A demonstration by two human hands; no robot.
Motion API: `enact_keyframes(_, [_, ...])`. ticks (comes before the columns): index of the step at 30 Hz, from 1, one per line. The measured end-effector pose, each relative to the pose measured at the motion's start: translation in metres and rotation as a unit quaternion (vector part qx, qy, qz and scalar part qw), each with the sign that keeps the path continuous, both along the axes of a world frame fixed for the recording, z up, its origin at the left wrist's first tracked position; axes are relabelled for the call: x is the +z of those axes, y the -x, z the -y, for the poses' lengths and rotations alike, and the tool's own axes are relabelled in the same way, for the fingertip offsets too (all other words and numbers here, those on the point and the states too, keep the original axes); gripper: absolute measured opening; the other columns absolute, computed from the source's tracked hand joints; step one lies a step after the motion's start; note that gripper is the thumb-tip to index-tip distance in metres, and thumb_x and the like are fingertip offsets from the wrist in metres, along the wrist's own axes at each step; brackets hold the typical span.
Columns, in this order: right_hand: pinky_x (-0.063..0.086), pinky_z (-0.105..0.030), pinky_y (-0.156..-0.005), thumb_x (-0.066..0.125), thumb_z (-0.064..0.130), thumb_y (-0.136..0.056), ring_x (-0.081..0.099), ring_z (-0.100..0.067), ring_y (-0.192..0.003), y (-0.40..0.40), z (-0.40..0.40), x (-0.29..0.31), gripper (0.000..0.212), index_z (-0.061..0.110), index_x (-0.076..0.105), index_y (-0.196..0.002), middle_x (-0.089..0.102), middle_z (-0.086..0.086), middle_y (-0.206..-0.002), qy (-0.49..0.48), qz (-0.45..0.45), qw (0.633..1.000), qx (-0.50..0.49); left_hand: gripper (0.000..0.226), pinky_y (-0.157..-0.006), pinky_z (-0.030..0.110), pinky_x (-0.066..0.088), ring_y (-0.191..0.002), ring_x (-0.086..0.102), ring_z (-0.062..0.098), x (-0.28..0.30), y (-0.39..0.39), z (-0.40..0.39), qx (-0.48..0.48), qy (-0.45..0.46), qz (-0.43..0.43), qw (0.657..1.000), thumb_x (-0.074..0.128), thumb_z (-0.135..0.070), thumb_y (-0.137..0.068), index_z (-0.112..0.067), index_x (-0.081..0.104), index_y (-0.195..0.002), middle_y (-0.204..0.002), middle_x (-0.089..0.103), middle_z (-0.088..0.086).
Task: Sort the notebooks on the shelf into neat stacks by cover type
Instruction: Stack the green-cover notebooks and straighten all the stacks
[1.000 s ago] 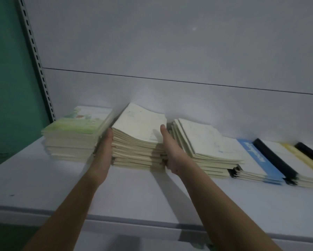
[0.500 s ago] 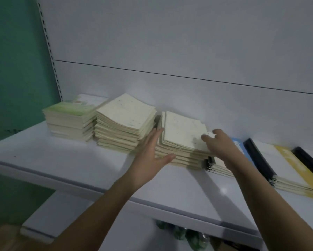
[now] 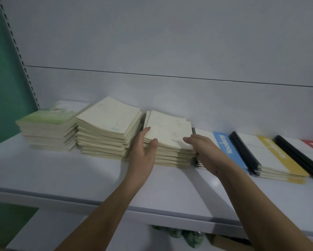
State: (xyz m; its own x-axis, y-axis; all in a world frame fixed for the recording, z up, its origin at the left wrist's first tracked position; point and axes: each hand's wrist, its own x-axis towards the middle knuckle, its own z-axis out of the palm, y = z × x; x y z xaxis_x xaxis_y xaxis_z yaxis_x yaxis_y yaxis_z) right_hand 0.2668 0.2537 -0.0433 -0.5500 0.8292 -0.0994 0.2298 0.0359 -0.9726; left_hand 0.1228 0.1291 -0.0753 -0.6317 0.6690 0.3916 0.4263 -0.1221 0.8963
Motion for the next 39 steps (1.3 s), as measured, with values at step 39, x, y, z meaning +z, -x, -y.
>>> enact_keyframes(39, [0.049, -0.035, -0.083, 0.071, 0.031, -0.086, 0.061, -0.019, -0.095, -0.003, 0.001, 0.019, 0.045, 0.018, 0.05, -0.123, 0.062, 0.0, -0.107, -0.279, 0.265, 0.917, 0.103, 0.109, -0.12, 0.036, 0.02, -0.151, 0.004, 0.021, 0.062, 0.047, -0.001, -0.088, 0.292, -0.383, 0.872, 0.072, -0.012, -0.086, -0.021, -0.012, -0.155, -0.164, 0.001, 0.004])
